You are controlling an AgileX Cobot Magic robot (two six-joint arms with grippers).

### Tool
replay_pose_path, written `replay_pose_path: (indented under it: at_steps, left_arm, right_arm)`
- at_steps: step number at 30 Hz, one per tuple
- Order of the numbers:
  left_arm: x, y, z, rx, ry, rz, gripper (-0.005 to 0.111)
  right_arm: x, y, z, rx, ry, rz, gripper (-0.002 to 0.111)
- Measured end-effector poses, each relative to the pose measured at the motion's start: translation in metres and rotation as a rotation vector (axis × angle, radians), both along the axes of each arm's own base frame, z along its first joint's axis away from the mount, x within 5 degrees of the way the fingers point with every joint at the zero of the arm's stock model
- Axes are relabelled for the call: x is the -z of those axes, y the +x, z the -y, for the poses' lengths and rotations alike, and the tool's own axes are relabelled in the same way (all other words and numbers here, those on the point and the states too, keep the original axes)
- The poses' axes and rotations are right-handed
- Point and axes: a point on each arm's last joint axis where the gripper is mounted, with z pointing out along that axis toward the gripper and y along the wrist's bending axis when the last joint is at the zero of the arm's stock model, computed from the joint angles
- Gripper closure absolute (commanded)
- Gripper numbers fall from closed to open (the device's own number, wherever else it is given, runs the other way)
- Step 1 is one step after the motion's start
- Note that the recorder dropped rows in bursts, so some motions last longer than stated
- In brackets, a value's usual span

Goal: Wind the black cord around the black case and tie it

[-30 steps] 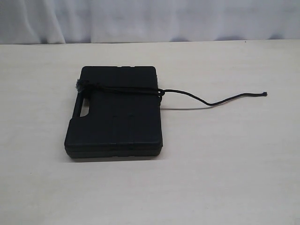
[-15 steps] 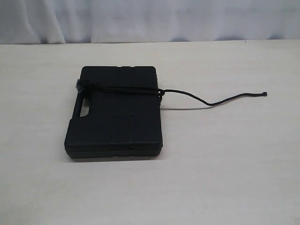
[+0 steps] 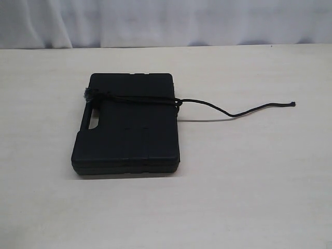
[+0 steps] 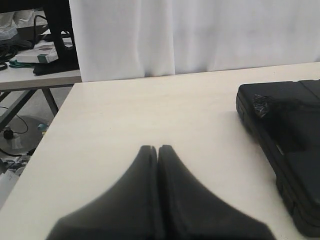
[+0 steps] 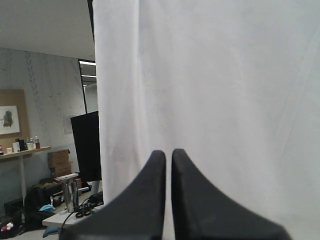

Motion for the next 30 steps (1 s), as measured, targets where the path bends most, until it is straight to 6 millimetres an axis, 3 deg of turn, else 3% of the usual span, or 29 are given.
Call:
replay_pose_path:
  at_steps: [30]
  left_arm:
    - [-0.0002,-0.0001,-0.0023,-0.008,0.084,-0.003,0.107]
  right_arm:
    - [0.0033,0.0003,0.0004,0.01,-0.01,0.001,0.104]
